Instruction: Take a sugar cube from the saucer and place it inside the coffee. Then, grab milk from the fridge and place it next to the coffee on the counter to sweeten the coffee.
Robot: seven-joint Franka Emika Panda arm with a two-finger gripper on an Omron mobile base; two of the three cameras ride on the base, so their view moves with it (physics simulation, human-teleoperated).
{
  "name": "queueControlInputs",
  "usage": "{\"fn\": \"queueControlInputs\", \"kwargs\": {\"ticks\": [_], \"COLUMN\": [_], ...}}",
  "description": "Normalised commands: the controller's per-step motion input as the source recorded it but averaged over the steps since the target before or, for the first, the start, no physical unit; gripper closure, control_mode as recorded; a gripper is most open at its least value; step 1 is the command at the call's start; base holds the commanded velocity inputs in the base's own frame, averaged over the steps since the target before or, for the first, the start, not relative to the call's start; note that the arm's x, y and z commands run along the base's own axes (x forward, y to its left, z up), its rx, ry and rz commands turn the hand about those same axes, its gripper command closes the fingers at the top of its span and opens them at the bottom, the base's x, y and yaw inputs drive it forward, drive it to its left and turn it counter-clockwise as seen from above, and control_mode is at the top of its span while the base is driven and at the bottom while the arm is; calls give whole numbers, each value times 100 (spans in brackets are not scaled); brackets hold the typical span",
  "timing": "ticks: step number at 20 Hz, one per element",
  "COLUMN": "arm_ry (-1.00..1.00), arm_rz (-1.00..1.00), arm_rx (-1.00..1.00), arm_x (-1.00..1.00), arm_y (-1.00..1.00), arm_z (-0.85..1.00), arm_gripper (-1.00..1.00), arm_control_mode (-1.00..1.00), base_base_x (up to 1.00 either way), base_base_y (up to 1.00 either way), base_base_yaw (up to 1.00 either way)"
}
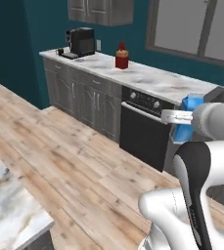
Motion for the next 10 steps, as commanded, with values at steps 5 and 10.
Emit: {"fn": "queueControlInputs", "kwargs": {"ticks": [5, 10], "arm_ry": [0, 0], "arm_rz": [0, 0], "arm_rx": [0, 0], "arm_x": [0, 0], "arm_y": [0, 0], "arm_z": [0, 0], "arm_gripper": [100, 100], "arm_control_mode": [100, 100], "base_base_x": [100, 100], "base_base_y": [-17, -2], "base_base_yaw": [24, 18]}}
